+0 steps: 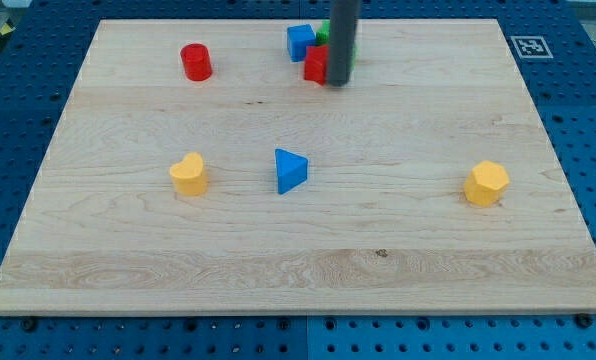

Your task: Push the red circle into the green circle

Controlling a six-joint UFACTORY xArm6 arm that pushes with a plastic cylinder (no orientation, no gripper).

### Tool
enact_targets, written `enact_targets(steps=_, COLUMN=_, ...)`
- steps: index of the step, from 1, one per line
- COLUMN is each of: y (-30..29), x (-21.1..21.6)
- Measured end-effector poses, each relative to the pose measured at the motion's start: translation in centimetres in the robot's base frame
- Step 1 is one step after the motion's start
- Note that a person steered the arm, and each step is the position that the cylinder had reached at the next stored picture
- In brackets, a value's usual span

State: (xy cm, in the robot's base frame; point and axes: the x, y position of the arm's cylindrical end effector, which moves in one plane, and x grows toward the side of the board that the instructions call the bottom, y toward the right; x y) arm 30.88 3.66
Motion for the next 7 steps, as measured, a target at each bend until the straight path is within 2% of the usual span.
enact_targets(steps=1, y=-0.2, x=-0.3)
enact_targets(steps=2, y=-0.2, x=1.6)
enact_targets(steps=4, y=-1.7, x=7.7)
enact_targets(steps=5, y=-5.2, x=8.0)
enact_targets(steps=7, y=-16.8, x=5.4)
